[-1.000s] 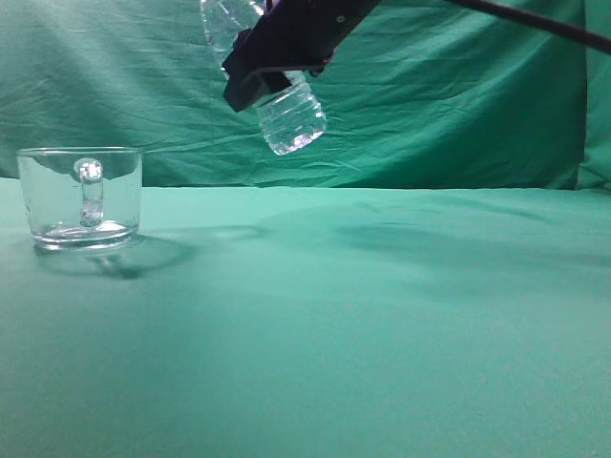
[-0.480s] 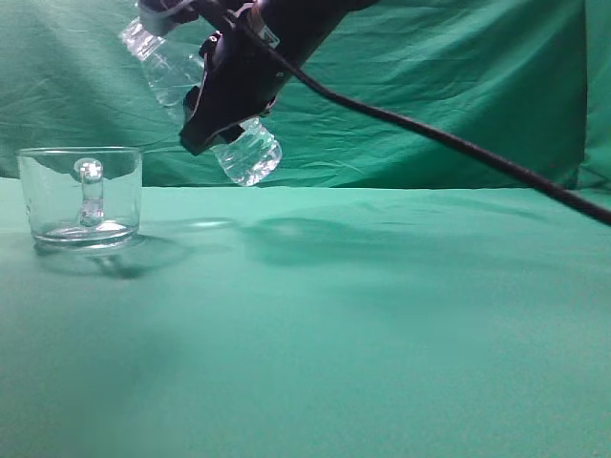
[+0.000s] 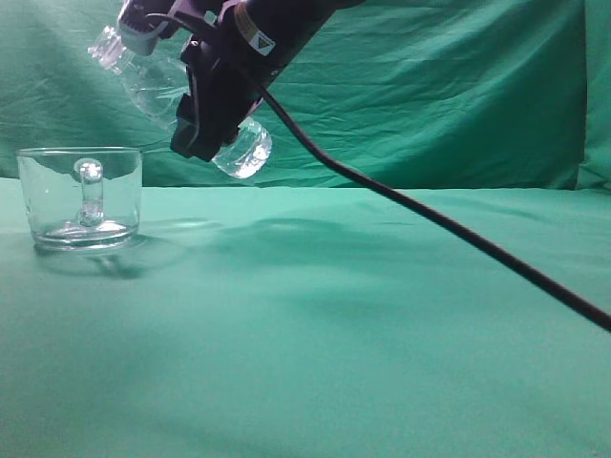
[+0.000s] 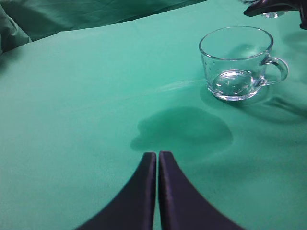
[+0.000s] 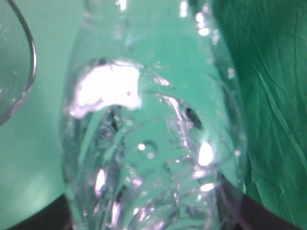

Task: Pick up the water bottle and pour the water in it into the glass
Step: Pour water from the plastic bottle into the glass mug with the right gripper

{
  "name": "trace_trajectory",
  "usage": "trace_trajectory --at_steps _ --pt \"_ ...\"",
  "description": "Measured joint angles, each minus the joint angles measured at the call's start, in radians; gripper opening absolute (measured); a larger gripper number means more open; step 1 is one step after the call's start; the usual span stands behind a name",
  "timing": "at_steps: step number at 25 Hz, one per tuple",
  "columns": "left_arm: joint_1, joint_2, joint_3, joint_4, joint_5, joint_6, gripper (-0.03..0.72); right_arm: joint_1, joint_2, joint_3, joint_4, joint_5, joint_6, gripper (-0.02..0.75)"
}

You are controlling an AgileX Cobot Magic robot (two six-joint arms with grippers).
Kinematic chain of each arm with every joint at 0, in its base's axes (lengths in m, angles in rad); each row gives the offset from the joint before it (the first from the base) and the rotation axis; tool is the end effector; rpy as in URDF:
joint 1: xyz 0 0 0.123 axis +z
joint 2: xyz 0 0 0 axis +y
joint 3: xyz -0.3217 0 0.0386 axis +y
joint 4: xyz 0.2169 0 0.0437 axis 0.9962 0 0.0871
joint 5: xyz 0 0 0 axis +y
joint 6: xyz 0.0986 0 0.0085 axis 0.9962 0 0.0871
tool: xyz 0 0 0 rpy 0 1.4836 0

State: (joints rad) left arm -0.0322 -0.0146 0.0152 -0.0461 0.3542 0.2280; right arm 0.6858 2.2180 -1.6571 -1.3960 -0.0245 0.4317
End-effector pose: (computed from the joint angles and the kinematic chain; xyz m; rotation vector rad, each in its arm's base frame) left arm -0.0099 -0.0013 0.1742 0.2102 1.8269 0.0923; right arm 0.4009 0.3310 0.2332 -1.5112 1.3754 -0.1497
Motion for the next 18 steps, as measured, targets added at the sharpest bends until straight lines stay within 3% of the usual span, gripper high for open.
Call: trace_trajectory --at_steps 3,10,18 --pt "0.0 0.0 0.0 0.0 0.0 0.0 0.0 0.0 0.0 0.0 -0.061 0.007 0.0 0.377" --pt "0.0 0.0 0.0 0.0 0.0 0.0 0.0 0.0 0.0 0.0 -0.323 0.0 0.0 0.377" --pt "0.0 0.0 0.0 0.0 0.0 0.0 0.0 0.0 0.0 0.0 -0.364 -0.006 0.0 0.377"
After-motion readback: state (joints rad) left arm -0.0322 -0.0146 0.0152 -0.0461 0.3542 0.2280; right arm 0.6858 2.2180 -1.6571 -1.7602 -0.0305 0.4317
